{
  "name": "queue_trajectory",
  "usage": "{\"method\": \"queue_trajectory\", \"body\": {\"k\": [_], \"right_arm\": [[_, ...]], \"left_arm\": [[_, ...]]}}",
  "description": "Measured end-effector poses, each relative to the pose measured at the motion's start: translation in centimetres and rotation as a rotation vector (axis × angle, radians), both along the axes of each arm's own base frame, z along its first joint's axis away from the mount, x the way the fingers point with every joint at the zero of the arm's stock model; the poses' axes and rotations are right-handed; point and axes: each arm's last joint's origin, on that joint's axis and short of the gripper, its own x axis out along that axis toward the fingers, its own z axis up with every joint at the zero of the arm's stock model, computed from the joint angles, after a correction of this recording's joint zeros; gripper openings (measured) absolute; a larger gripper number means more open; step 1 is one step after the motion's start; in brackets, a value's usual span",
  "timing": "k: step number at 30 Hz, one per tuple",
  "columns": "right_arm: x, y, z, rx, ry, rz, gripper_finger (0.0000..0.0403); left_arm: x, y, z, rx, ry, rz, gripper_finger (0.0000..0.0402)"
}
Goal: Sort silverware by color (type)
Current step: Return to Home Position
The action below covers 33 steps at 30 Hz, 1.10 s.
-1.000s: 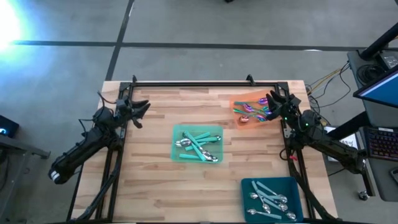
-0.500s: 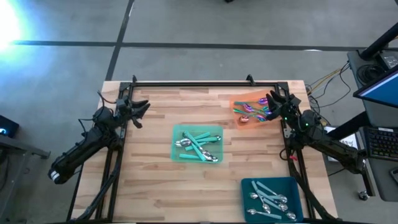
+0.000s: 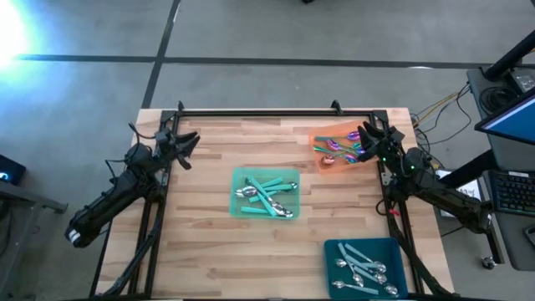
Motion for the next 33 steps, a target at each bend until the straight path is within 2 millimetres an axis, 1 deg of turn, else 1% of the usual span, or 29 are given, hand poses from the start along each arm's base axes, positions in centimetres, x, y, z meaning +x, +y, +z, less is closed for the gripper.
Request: {"method": "queue_trajectory", "body": {"k": [33], "right_arm": [[0.01,-0.01,-0.07,0.003,0.006,0.000,0.0164]], "left_arm": [[0.04,0.03,-0.03,0.005,0.010,0.001,0.0095]]}}
